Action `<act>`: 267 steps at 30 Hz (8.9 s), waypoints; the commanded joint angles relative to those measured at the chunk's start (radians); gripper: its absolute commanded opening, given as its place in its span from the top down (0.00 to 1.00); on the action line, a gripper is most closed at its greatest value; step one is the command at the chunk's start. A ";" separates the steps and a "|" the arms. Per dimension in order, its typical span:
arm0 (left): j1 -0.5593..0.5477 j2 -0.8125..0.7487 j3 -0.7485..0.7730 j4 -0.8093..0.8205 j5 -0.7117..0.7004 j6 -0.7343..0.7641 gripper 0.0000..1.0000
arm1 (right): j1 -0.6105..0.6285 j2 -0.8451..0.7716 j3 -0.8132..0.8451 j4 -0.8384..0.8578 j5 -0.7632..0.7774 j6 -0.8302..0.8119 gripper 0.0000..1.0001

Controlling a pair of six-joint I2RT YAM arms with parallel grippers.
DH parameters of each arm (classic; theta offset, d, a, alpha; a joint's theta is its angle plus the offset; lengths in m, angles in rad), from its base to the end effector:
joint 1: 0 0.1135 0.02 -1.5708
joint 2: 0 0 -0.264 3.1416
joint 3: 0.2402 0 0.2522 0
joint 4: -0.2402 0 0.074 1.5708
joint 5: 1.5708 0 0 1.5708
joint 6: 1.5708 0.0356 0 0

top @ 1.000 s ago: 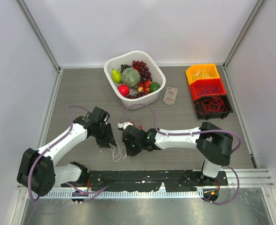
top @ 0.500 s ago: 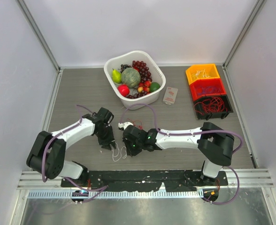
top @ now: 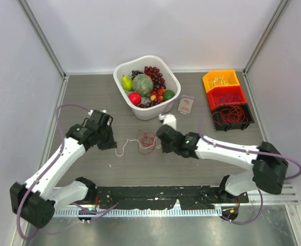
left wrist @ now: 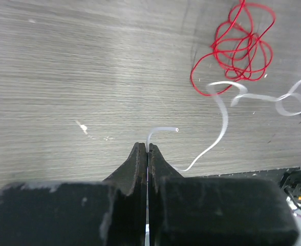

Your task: Untangle the cables

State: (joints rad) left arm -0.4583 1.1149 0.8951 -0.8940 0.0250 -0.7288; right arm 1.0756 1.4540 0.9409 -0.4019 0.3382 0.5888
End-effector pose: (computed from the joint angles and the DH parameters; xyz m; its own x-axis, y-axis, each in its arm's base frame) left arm 0.1828 -0.0912 0.2573 -0.9015 -0.2976 -0.3142 -0.1986 0.9296 -0.3106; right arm 0.1519 0.2563 0.2225 -0.7208 -0.2321 -0.6532 -0.4011 0.9081 0.1200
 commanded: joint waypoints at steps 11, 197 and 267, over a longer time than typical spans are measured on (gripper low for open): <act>0.066 -0.251 0.122 -0.295 -0.387 -0.073 1.00 | -0.399 -0.474 -0.111 -0.204 0.200 -0.046 0.99; -0.198 0.712 0.228 0.339 -0.071 0.246 0.68 | -0.410 -0.311 -0.251 0.212 -0.487 0.137 0.49; -0.215 -0.199 0.156 0.006 -0.077 -0.063 1.00 | -0.356 0.051 -0.267 0.960 -0.829 0.551 0.46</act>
State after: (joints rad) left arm -0.6743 0.9295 1.0107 -0.9176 -0.0555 -0.7864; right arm 0.7113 1.4685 0.6312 0.4641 -0.4393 1.0752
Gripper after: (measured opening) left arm 0.025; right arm 0.567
